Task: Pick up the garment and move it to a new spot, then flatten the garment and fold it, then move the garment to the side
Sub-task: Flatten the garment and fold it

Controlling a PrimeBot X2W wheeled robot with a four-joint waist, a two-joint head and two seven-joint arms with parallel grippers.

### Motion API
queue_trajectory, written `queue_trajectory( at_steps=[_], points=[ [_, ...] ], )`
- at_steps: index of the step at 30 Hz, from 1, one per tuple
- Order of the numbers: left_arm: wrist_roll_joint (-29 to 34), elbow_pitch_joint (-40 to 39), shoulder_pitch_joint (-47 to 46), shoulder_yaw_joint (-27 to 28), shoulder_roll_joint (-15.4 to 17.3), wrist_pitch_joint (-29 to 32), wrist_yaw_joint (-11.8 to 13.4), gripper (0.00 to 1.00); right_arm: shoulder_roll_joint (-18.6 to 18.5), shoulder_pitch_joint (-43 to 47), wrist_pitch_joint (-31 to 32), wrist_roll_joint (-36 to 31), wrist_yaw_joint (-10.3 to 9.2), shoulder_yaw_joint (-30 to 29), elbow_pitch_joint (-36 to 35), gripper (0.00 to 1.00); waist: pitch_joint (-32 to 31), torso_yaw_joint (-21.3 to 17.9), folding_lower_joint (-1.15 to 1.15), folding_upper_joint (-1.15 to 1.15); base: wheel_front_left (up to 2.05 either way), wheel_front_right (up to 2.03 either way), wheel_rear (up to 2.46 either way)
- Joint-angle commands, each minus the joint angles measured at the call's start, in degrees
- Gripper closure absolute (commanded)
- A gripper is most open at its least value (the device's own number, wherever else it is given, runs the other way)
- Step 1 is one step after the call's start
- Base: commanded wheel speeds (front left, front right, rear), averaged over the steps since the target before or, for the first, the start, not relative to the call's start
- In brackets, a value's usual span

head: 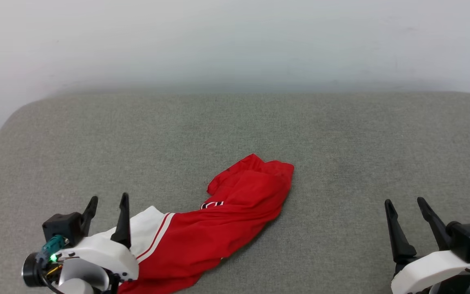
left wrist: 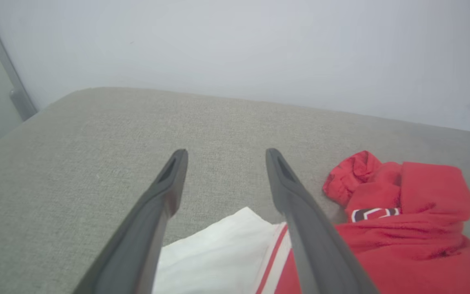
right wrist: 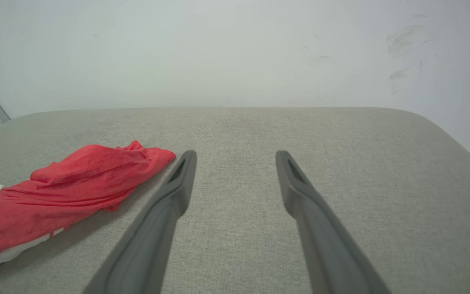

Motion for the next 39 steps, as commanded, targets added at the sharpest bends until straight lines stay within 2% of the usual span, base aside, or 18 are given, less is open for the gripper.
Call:
queue_trajectory(
  at_steps=[1, 8, 13, 19, 26, 33, 39],
  points=[
    [1.3, -1.6, 0.3, -0.2, -0.6, -1.1, 0.4, 0.00, 0.0, 0.6, 0.2, -0.1, -0.02, 0.1, -0.1, 0.00, -0.6, -0.2, 0.00, 0.00, 0.00, 0.00, 0.00],
    [4.8, -6.8, 1.7, -0.6, -1.7, -2.4, 0.7, 0.00, 0.0, 1.6, 1.2, 0.2, -0.02, -0.1, 0.2, 0.00, -1.1, -0.3, 0.00, 0.00, 0.00, 0.00, 0.00],
    [7.7, -11.0, 2.2, -1.6, -2.9, -2.6, 1.4, 0.00, 0.1, -0.3, 4.9, 0.4, -0.02, 1.8, 3.6, 0.00, 0.4, 0.8, 0.00, 0.00, 0.00, 0.00, 0.00],
    [8.5, -12.5, 1.1, -2.2, -3.7, -2.7, 1.2, 0.00, -0.1, -6.8, 13.2, 3.0, -0.02, 6.6, 10.4, 0.00, 2.6, 2.7, 0.00, 0.00, 0.00, 0.00, 0.00],
    [9.2, -12.5, -0.7, -2.6, -5.4, -2.8, -0.2, 0.00, -3.2, -17.1, 21.3, 7.8, -0.02, 14.2, 18.5, 0.00, 5.1, 6.1, 0.00, 0.00, 0.00, 0.00, 0.00],
    [10.6, -12.0, -2.5, -1.9, -7.2, -2.8, -1.8, 0.00, -4.9, -25.3, 23.8, 10.8, -0.02, 20.2, 26.2, 0.00, 8.0, 8.7, 0.00, 0.00, 0.00, 0.00, 0.00],
    [11.8, -11.2, -3.1, -0.8, -8.7, -2.8, -3.1, 0.00, -5.6, -30.4, 24.8, 12.8, -0.02, 24.0, 35.0, 0.00, 10.0, 9.4, 0.00, 0.00, 0.00, 0.00, 0.00]
  ],
)
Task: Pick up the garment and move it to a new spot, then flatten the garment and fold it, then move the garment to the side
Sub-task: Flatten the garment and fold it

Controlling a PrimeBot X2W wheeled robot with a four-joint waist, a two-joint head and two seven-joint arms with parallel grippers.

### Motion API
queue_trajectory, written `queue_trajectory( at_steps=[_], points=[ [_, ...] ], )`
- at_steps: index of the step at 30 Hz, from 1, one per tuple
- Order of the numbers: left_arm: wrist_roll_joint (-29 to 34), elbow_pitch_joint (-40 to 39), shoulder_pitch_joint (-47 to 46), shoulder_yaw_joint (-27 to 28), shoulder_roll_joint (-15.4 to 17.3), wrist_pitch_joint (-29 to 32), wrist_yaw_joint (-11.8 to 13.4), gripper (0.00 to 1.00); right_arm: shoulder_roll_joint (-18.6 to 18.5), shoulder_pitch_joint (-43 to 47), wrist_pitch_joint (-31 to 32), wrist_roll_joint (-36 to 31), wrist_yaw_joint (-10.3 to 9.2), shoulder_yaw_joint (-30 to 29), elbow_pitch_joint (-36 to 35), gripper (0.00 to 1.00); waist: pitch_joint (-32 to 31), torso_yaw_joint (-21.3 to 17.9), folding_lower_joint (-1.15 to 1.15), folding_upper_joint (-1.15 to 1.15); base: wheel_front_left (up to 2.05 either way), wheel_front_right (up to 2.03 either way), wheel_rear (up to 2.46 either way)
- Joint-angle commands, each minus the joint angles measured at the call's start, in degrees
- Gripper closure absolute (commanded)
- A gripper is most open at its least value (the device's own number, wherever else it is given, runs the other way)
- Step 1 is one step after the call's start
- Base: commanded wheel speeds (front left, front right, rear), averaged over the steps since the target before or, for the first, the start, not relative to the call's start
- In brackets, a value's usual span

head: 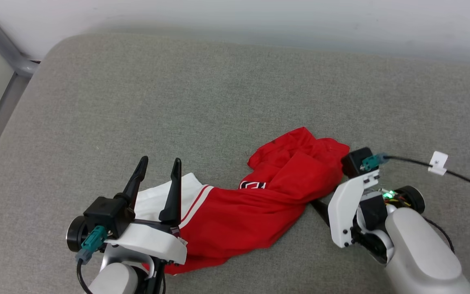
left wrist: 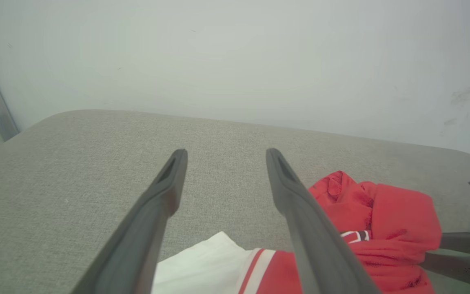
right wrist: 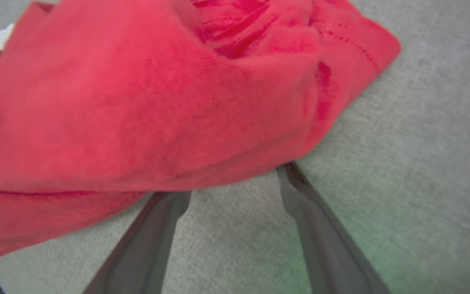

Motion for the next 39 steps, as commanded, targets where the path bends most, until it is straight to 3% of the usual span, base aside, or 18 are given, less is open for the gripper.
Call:
queue_trajectory(
  at_steps=[1, 4, 6, 7, 19, 31, 36, 37, 38, 39],
  points=[
    [0.5, 0.4, -0.6, 0.2, -0.2, -0.3, -0.4, 0.00, -0.1, -0.8, 1.1, 1.0, -0.04, 0.7, 2.7, 0.00, 0.6, 0.2, 0.00, 0.00, 0.00, 0.00, 0.00],
    [1.0, 1.1, -0.8, 0.5, -0.9, -0.3, -1.1, 0.00, 0.2, -1.2, 3.4, 2.0, -0.04, 2.3, 7.7, 0.00, 1.0, 0.3, 0.00, 0.00, 0.00, 0.00, 0.00],
    [1.3, 1.4, -0.9, 0.8, -1.3, -0.3, -1.4, 0.00, 0.6, -1.0, 4.9, 3.2, -0.04, 3.4, 10.2, 0.59, 1.1, 0.3, 0.00, 0.00, 0.00, 0.00, 0.00],
    [1.4, 1.7, -0.9, 0.9, -1.4, -0.3, -1.6, 0.00, 0.8, -1.0, 5.4, 4.1, -0.04, 3.9, 11.1, 1.00, 1.1, 0.2, 0.00, 0.00, 0.00, 0.00, 0.00],
    [2.4, 3.1, 1.0, 2.1, -2.0, -0.3, -2.5, 0.00, -4.0, -6.5, -3.9, 5.0, -0.05, 1.4, 4.3, 1.00, -1.3, -2.8, 0.00, 0.00, 0.00, 0.00, 0.00],
    [2.7, 3.4, -0.5, 1.4, -2.8, -0.3, -3.3, 0.00, -11.5, -8.0, -2.8, -2.5, -0.05, -14.1, 2.9, 1.00, 0.5, -3.5, 0.00, 0.00, 0.00, 0.00, 0.00],
    [2.7, 4.2, -0.5, 1.6, -2.6, -0.3, -3.7, 0.00, -9.9, -5.4, -5.6, -4.6, -0.04, -20.3, 4.6, 1.00, 1.5, -3.6, 0.00, 0.00, 0.00, 0.00, 0.00],
    [2.6, 4.5, -0.5, 1.6, -2.6, -0.3, -3.8, 0.00, -9.6, -4.8, -6.3, -5.2, -0.04, -21.0, 5.0, 0.86, 1.6, -3.7, 0.00, 0.00, 0.00, 0.00, 0.00],
    [2.7, 4.7, -0.6, 1.6, -2.6, -0.3, -3.8, 0.00, -9.0, -4.3, -7.4, -5.4, -0.04, -21.7, 5.2, 0.51, 1.5, -3.7, 0.00, 0.00, 0.00, 0.00, 0.00],
    [2.7, 4.9, -0.6, 1.6, -2.7, -0.3, -3.8, 0.00, -8.5, -3.8, -9.1, -6.0, -0.04, -22.2, 5.0, 0.00, 1.4, -3.8, 0.00, 0.00, 0.00, 0.00, 0.00]
  ],
)
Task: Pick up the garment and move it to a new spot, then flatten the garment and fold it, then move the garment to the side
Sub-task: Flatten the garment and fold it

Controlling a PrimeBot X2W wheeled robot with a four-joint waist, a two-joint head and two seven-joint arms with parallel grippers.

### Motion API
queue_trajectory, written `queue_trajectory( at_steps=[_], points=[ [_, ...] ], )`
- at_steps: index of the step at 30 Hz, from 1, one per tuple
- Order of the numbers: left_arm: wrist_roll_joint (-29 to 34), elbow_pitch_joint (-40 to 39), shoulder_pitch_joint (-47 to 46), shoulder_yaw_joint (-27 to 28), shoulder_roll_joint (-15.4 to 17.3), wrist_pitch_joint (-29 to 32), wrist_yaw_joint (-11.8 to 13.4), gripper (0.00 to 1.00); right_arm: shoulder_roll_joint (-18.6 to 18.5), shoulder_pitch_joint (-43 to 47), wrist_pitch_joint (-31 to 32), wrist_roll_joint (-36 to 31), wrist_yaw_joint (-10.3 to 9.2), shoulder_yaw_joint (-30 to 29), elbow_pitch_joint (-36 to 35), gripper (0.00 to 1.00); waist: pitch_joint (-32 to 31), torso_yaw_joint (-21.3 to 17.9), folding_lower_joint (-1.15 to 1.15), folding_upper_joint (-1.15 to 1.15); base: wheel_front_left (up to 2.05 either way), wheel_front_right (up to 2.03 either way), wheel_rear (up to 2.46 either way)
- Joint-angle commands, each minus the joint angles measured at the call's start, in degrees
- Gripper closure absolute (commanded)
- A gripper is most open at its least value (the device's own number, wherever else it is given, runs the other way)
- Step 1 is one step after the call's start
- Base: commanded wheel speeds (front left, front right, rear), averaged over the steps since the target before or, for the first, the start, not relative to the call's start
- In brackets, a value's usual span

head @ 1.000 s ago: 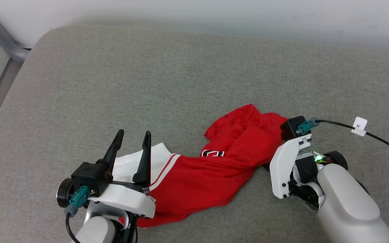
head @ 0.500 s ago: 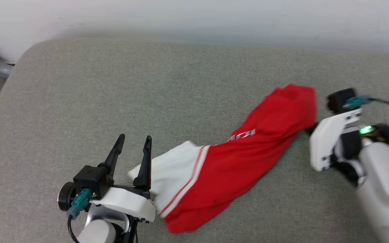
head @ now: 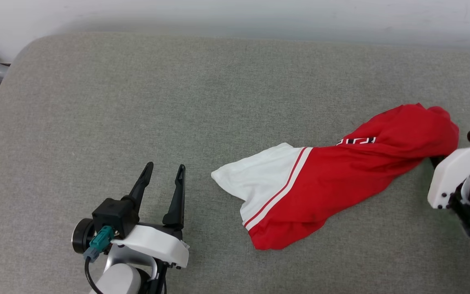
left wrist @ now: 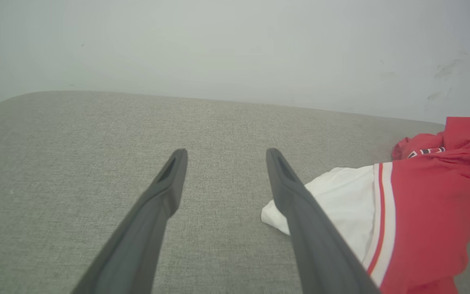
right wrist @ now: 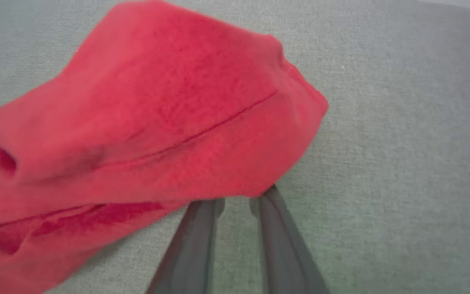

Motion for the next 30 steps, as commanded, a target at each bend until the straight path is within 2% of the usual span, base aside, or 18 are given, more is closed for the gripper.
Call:
queue_trajectory(
  at_steps=[1, 8, 14, 22, 30],
  points=[
    [0.1, 0.4, -0.5, 0.0, -0.1, -0.3, -0.3, 0.00, 0.5, 1.1, -3.9, -1.6, -0.05, -0.7, -0.7, 0.00, -0.3, -0.2, -0.01, 0.00, 0.00, 0.00, 0.00],
    [-0.3, 2.3, 1.0, -0.2, 0.6, 0.3, 0.0, 0.00, 5.2, 7.6, -20.1, -4.4, -0.05, -5.1, -2.8, 0.00, -3.6, -1.1, -0.01, 0.00, 0.00, 0.00, 0.00],
    [-0.9, 3.2, 3.2, 0.0, 1.4, 0.9, 0.7, 0.00, 7.9, 14.1, -28.8, -6.3, -0.04, -6.2, -6.1, 0.00, -7.5, -2.2, -0.01, 0.00, 0.00, 0.00, 0.00],
    [-1.4, 3.3, 6.1, 0.1, 1.9, 1.6, 2.0, 0.00, 11.5, 22.8, -31.0, -9.2, -0.04, -5.4, -15.7, 0.00, -11.3, -3.4, -0.01, 0.00, 0.00, 0.00, 0.00],
    [-1.9, 2.6, 7.9, 0.0, 2.6, 2.5, 2.7, 0.00, 13.2, 32.2, -27.4, -10.4, -0.04, -2.6, -27.7, 0.00, -13.7, -4.2, -0.01, 0.00, 0.00, 0.00, 0.00]
  ],
)
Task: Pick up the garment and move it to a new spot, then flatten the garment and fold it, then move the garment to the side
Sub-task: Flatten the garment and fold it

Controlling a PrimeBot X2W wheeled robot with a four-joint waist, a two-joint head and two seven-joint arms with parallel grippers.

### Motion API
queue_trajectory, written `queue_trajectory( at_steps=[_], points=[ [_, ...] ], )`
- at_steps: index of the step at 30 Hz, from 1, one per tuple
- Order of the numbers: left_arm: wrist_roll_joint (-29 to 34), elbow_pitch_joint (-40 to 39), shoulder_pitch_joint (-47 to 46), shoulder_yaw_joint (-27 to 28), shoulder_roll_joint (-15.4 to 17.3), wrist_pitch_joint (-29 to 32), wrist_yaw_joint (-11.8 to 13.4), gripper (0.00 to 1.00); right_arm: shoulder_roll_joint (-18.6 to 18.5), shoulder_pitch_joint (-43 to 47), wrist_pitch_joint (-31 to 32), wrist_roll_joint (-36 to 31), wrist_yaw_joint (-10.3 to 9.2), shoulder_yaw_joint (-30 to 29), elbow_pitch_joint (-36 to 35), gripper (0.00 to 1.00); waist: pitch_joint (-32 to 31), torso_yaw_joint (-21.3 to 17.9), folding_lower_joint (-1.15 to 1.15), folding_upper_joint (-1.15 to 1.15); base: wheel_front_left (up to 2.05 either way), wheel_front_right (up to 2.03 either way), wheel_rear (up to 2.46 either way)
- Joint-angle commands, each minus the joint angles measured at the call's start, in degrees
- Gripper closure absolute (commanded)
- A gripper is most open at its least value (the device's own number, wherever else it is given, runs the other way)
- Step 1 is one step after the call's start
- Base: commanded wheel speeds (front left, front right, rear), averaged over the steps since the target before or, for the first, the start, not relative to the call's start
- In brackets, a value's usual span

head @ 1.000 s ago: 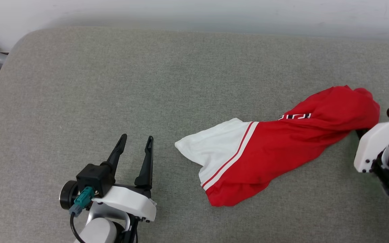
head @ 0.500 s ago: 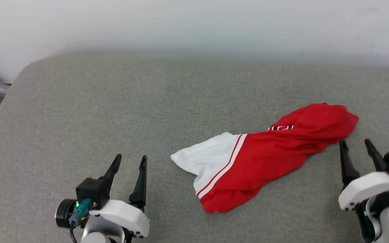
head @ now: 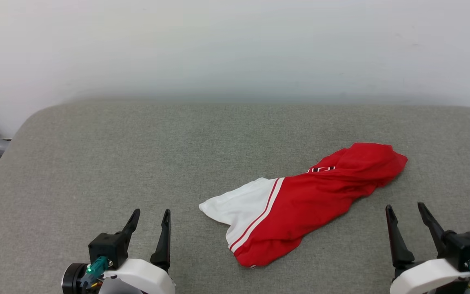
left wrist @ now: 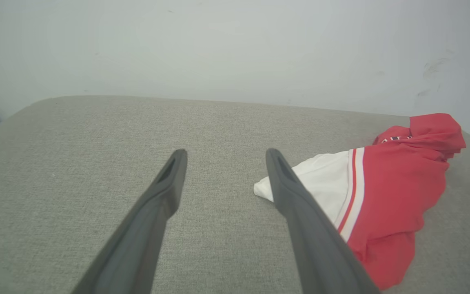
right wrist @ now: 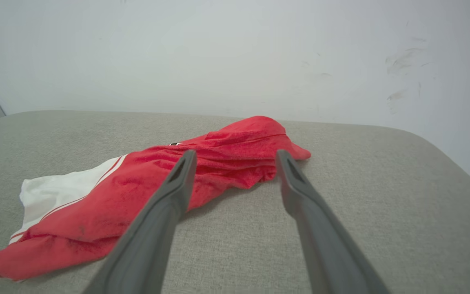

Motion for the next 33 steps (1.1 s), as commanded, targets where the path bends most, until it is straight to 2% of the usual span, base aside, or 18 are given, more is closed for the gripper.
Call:
queue_trajectory(
  at_steps=[1, 9, 21, 25, 33],
  points=[
    [0.0, -0.4, 0.7, 0.1, 0.3, 0.2, 0.3, 0.00, 0.3, 1.6, 0.5, 0.2, -0.04, 0.5, -1.8, 0.00, -0.2, -0.2, 0.01, 0.00, 0.00, 0.00, 0.00],
    [-0.4, -0.9, 0.9, 0.3, 0.7, 0.3, 1.0, 0.00, 0.9, 6.4, 4.2, 1.3, -0.04, 2.9, -10.6, 0.00, 0.1, -1.0, 0.01, 0.00, 0.00, 0.00, 0.00],
    [0.3, -0.4, -2.7, -1.8, 0.4, 2.3, -0.4, 0.00, 1.1, 7.1, 5.5, 1.8, -0.04, 3.8, -12.6, 0.00, 0.9, -1.8, 0.01, 0.00, 0.00, 0.00, 0.00],
    [-0.6, 1.0, -7.1, -3.9, -0.3, 6.5, -2.8, 0.00, 1.1, 5.7, 5.6, 1.7, -0.04, 4.4, -12.9, 0.00, 3.2, -2.9, 0.01, 0.00, 0.00, 0.00, 0.00],
    [-4.5, 5.9, -14.7, -6.3, -0.4, 21.0, -6.1, 0.00, 1.1, 3.1, 6.6, 1.6, -0.04, 4.6, -11.9, 0.00, 8.0, -5.4, 0.01, 0.00, 0.00, 0.00, 0.00]
  ],
)
